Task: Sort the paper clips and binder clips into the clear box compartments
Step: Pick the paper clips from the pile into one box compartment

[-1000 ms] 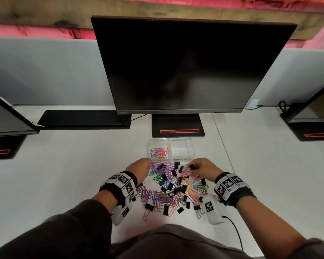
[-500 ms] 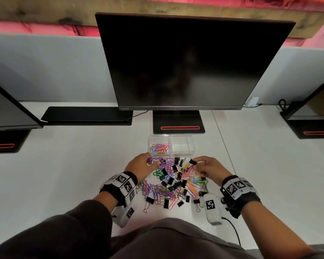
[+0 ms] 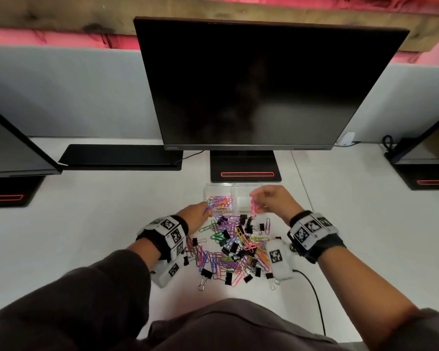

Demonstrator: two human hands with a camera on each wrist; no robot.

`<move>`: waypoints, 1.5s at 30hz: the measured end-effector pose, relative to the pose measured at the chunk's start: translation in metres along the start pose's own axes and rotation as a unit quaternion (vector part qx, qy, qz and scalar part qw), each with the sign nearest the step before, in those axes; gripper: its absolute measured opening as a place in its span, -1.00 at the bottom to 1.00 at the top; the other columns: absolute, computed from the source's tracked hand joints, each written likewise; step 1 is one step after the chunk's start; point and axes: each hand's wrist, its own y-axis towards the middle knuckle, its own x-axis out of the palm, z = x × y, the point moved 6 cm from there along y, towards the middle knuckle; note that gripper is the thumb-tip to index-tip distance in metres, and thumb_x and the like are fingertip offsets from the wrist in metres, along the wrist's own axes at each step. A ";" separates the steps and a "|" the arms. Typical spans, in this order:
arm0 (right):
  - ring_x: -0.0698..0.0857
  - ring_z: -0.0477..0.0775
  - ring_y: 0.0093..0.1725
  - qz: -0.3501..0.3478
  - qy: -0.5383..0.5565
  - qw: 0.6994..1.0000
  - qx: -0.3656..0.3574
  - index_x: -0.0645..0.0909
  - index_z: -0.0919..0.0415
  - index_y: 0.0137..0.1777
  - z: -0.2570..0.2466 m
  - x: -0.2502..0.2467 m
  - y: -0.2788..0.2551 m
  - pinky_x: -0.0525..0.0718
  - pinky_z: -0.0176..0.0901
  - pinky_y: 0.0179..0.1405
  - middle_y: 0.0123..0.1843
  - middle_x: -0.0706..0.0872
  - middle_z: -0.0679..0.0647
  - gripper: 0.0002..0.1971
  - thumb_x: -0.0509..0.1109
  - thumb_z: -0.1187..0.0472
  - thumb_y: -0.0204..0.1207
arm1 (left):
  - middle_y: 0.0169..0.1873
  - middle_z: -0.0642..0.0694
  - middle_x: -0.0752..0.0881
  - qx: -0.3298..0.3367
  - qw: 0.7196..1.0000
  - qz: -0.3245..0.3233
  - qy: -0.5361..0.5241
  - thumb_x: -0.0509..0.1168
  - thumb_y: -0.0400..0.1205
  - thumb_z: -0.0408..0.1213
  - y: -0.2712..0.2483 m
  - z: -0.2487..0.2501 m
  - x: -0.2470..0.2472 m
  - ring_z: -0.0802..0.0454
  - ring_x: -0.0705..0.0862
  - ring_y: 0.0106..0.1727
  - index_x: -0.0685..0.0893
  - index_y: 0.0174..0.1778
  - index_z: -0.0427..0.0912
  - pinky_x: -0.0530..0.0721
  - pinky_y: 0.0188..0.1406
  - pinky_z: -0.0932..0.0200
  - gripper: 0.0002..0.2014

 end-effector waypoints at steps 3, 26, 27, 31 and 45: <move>0.64 -0.18 -0.56 0.016 -0.062 0.997 -0.033 0.65 0.48 0.03 -0.022 0.016 0.032 0.70 -0.45 -0.49 -0.37 0.62 0.15 -0.84 0.26 0.49 0.54 | 0.29 -0.32 0.62 -0.001 0.998 0.015 0.068 -0.01 0.76 -0.12 0.012 0.008 -0.024 -0.21 0.60 0.28 0.43 0.40 -0.27 0.53 0.22 0.08 -0.61; 0.47 0.23 0.37 -0.087 -0.461 0.881 0.056 0.40 0.18 0.44 0.088 0.008 -0.041 0.46 -0.03 0.35 0.37 0.50 0.19 -0.49 0.37 0.13 0.51 | 0.32 -0.05 0.53 -0.009 0.980 -0.010 0.196 0.28 0.58 0.01 -0.016 -0.025 0.026 -0.06 0.57 0.30 0.50 0.38 -0.02 0.56 0.23 0.05 -0.55; 0.43 0.24 0.40 -0.091 -0.478 0.872 0.051 0.37 0.18 0.46 0.087 0.013 -0.043 0.43 0.00 0.38 0.40 0.47 0.19 -0.48 0.35 0.13 0.52 | 0.36 -0.07 0.47 -0.020 0.981 -0.032 0.191 0.32 0.55 0.01 -0.019 -0.032 0.035 -0.08 0.52 0.35 0.44 0.44 -0.02 0.55 0.29 0.02 -0.46; 0.43 0.27 0.39 -0.088 -0.464 0.881 0.033 0.36 0.20 0.47 0.085 0.027 -0.046 0.46 0.02 0.37 0.41 0.44 0.23 -0.45 0.37 0.13 0.50 | 0.41 -0.13 0.38 -0.009 0.995 -0.027 0.093 0.39 0.53 -0.07 -0.030 -0.035 0.048 -0.08 0.49 0.38 0.37 0.51 -0.06 0.52 0.40 0.05 -0.37; 0.50 0.28 0.33 -0.076 -0.525 0.846 0.059 0.38 0.27 0.39 0.083 0.039 -0.040 0.50 0.07 0.29 0.32 0.58 0.26 -0.43 0.43 0.09 0.43 | 0.42 -0.19 0.38 -0.010 0.983 -0.019 0.183 0.39 0.45 0.12 -0.020 -0.005 0.069 -0.16 0.39 0.44 0.28 0.53 -0.09 0.48 0.41 -0.06 -0.22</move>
